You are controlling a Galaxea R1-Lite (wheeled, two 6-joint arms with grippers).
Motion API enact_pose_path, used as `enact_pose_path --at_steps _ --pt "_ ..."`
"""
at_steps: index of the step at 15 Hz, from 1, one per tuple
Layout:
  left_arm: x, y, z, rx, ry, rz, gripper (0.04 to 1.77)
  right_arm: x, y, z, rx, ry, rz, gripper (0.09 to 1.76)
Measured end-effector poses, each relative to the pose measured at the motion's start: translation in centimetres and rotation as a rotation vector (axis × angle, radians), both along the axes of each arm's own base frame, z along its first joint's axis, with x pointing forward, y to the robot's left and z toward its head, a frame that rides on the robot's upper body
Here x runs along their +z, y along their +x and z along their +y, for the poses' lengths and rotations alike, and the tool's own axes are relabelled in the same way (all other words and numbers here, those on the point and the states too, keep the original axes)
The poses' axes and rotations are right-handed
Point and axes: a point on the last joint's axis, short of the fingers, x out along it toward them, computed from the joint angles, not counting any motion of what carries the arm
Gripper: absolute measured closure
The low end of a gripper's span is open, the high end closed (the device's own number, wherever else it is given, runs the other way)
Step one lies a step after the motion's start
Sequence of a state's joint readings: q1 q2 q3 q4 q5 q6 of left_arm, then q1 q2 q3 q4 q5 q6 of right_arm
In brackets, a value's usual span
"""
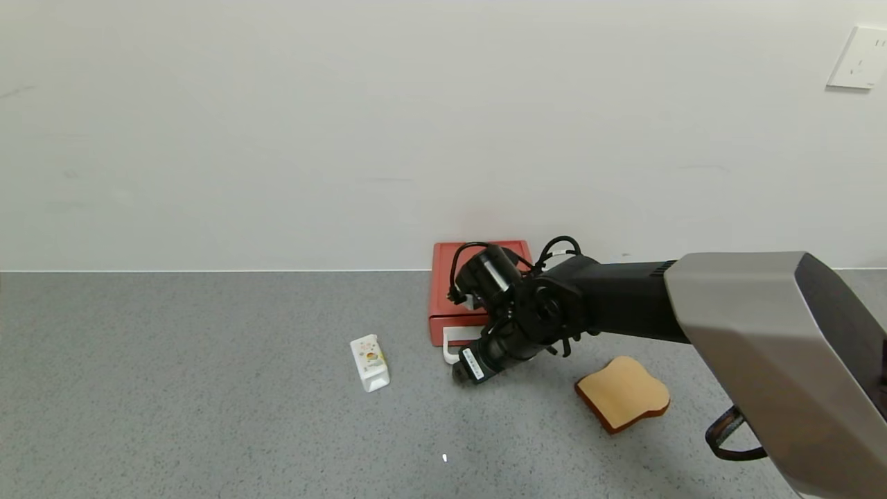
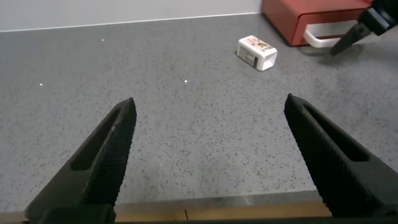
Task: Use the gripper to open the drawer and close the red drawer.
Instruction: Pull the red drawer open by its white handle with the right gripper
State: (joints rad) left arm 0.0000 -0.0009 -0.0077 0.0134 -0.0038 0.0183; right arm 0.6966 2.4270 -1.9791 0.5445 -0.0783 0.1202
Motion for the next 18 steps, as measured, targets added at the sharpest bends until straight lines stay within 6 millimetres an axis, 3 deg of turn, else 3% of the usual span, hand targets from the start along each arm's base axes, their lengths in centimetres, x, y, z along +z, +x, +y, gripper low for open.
enact_pose_path --at_steps 18 --pt "0.0 0.0 0.0 -0.013 0.0 0.001 0.09 0.3 -3.3 0.4 -0.003 -0.076 0.156 0.14"
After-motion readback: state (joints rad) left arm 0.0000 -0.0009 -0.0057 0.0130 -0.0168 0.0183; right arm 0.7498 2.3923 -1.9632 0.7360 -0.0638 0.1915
